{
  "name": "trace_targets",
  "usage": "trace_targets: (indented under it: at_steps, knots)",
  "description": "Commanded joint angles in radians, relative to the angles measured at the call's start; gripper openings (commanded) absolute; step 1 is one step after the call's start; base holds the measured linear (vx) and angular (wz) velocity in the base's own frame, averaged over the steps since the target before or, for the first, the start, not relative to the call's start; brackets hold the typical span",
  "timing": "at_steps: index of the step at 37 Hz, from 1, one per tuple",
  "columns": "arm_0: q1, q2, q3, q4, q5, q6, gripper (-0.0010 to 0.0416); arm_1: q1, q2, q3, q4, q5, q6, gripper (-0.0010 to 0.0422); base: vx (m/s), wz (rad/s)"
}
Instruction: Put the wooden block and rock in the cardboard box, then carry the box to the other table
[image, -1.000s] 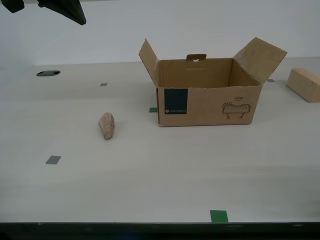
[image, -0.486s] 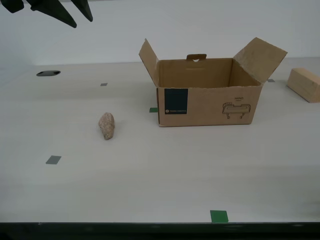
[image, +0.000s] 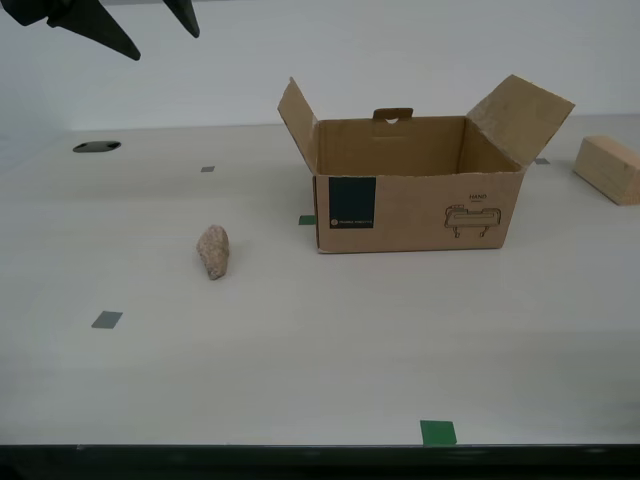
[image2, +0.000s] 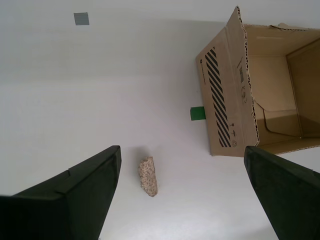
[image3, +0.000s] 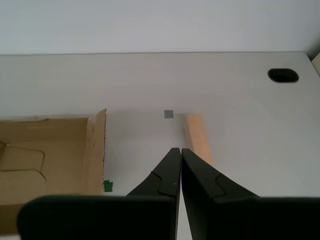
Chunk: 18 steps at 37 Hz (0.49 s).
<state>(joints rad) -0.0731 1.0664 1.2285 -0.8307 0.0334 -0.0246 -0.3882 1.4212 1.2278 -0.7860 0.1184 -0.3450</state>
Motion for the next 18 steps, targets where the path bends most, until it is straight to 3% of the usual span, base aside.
trace_targets:
  at_steps: [1,9,18]
  knots:
    - [0.0,0.005,0.002,0.001,0.006,-0.031,0.0003,-0.001,0.0,0.001,-0.001,0.003,-0.003,0.0363,0.0,0.0]
    - [0.0,0.01,0.001,0.004,0.006,-0.033,0.0009,-0.001,0.0,0.001,-0.001,0.003,-0.002,0.0388,0.0,0.0]
    - [0.0,0.01,0.001,0.005,0.006,-0.03,0.0087,-0.001,0.0,0.001,-0.001,0.003,0.004,0.0389,0.0,0.0]
